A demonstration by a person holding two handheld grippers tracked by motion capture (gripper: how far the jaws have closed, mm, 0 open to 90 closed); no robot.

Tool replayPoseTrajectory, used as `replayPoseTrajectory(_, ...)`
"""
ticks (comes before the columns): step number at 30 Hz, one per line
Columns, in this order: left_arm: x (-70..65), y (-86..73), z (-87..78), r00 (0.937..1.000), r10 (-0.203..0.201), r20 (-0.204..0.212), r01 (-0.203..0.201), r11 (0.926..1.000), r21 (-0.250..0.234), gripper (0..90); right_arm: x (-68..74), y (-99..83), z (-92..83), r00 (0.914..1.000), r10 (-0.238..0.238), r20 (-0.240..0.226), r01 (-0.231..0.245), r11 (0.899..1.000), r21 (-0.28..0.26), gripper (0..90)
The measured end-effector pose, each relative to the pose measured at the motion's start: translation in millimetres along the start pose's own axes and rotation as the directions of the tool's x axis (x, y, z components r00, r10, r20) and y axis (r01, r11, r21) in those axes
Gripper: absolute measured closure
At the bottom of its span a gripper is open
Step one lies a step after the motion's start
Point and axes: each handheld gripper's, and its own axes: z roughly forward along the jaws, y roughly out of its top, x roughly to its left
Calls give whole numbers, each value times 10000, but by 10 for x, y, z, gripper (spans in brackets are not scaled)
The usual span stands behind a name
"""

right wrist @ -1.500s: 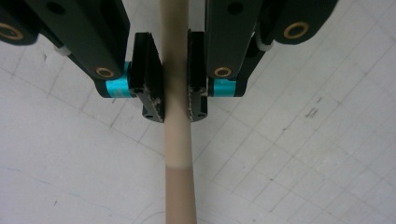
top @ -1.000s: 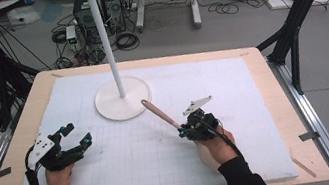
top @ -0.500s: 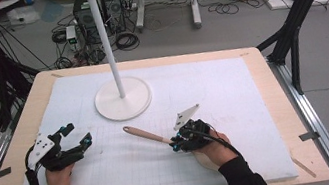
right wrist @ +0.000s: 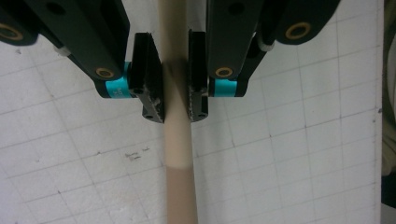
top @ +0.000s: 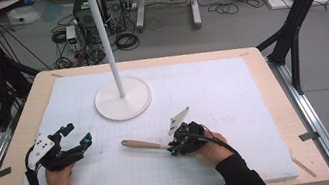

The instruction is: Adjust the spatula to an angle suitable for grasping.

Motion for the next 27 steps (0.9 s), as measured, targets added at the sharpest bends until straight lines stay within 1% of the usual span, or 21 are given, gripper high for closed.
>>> replayPoseTrajectory(1, 0, 0, 0, 10000, 2, 0, -2, 10000, 0, 207, 1, 1, 5, 10000, 84, -6, -84, 10000, 26, 765)
replayPoseTrajectory(2, 0, 0, 0, 10000, 3, 2, -3, 10000, 1, 207, -2, 0, 2, 9999, 117, 21, -117, 9999, -10, 729)
replayPoseTrajectory(4, 0, 0, -1, 10000, 12, 7, -12, 10000, 12, 207, -4, -9, -57, 9986, 467, 230, -456, 9980, -434, 659)
replayPoseTrajectory(5, -1, 1, -1, 10000, 27, 1, -27, 10000, 18, 207, -10, -22, -104, 9977, 592, 322, -568, 9958, -715, 603)
replayPoseTrajectory(7, -1, 1, -1, 10000, 44, 21, -44, 10000, 22, 207, -20, -72, -211, 9928, 994, 667, -898, 9869, -1343, 518)
replayPoseTrajectory(8, -1, 0, 0, 10000, 17, -5, -17, 10000, 7, 207, -11, -106, -264, 9873, 1349, 841, -1193, 9784, -1688, 464)
replayPoseTrajectory(10, 0, 0, -1, 10000, -18, 4, 18, 10000, 16, 207, -24, -191, -368, 9758, 1777, 1275, -1452, 9623, -2299, 381)
replayPoseTrajectory(11, 2, 1, -3, 10000, -6, -2, 6, 10000, 27, 206, -25, -242, -419, 9679, 2022, 1490, -1590, 9524, -2599, 341)
replayPoseTrajectory(12, 5, 1, -3, 10000, 34, -36, -34, 10000, 32, 205, -28, -297, -471, 9594, 2216, 1744, -1677, 9455, -2790, 298)
replayPoseTrajectory(14, 5, 1, -3, 10000, 29, -43, -28, 10000, 35, 198, -25, -419, -573, 9398, 2663, 2142, -1908, 9288, -3176, 242)
replayPoseTrajectory(16, 3, 1, -3, 10000, -8, 3, 8, 10000, 30, 163, -20, -560, -667, 9194, 3052, 2482, -2016, 9074, -3689, 187)
replayPoseTrajectory(17, 3, -1, -3, 10000, -5, 38, 5, 10000, -8, 137, -15, -635, -715, 9106, 3235, 2571, -2080, 8965, -3912, 182)
replayPoseTrajectory(18, 8, -1, -5, 10000, -9, 24, 9, 10000, 14, 130, -11, -710, -760, 9066, 3285, 2649, -2023, 8892, -4103, 182)
replayPoseTrajectory(19, 8, 0, -2, 10000, -66, -34, 66, 10000, 9, 131, -1, -783, -803, 8961, 3461, 2779, -2052, 8782, -4320, 181)
replayPoseTrajectory(20, 10, 0, -2, 10000, -85, -25, 85, 10000, 10, 133, 13, -857, -844, 8823, 3687, 2926, -2118, 8662, -4527, 177)
replayPoseTrajectory(21, 11, -1, -3, 10000, -69, 9, 69, 10000, 9, 133, 24, -932, -880, 8661, 3946, 3070, -2204, 8525, -4741, 172)
replayPoseTrajectory(22, 9, 0, 0, 10000, -65, -20, 65, 10000, 22, 134, 38, -1005, -915, 8536, 4124, 3182, -2210, 8399, -4957, 170)
replayPoseTrajectory(23, 8, 0, 3, 10000, -41, -8, 41, 10000, 54, 137, 61, -1078, -949, 8444, 4327, 3158, -2257, 8220, -5228, 170)
replayPoseTrajectory(25, 9, 2, 4, 10000, -36, 14, 36, 9999, 99, 145, 106, -1225, -1019, 8334, 4553, 3134, -2162, 7904, -5732, 169)
replayPoseTrajectory(26, 11, 2, 4, 10000, -39, 19, 39, 9999, 115, 145, 124, -1293, -1052, 8259, 4661, 3173, -2060, 7733, -5996, 165)
replayPoseTrajectory(27, 11, 2, 5, 10000, -46, 21, 45, 9999, 116, 145, 135, -1357, -1083, 8170, 4762, 3252, -1958, 7595, -6203, 163)
